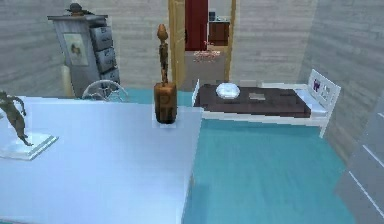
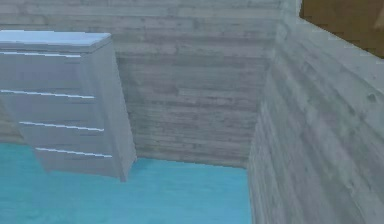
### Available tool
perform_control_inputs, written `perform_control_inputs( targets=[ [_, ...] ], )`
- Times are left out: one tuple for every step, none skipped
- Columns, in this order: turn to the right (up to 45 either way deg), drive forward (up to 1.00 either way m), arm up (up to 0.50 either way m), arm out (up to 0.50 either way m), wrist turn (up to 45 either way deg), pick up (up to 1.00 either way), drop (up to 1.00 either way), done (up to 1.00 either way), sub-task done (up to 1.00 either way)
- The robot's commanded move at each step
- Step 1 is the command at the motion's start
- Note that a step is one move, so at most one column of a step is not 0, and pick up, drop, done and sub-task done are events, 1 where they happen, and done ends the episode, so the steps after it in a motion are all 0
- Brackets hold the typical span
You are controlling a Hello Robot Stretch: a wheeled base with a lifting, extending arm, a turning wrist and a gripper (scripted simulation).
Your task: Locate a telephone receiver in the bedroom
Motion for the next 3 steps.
perform_control_inputs(
  targets=[
    [-3.0, 0.00, 0.00, 0.00, 0.0, 0.00, 0.00, 0.00, 0.00],
    [-45.0, 0.00, 0.00, 0.00, 0.0, 0.00, 0.00, 0.00, 0.00],
    [-45.0, 0.00, 0.00, 0.00, 0.0, 0.00, 0.00, 0.00, 0.00]
  ],
)
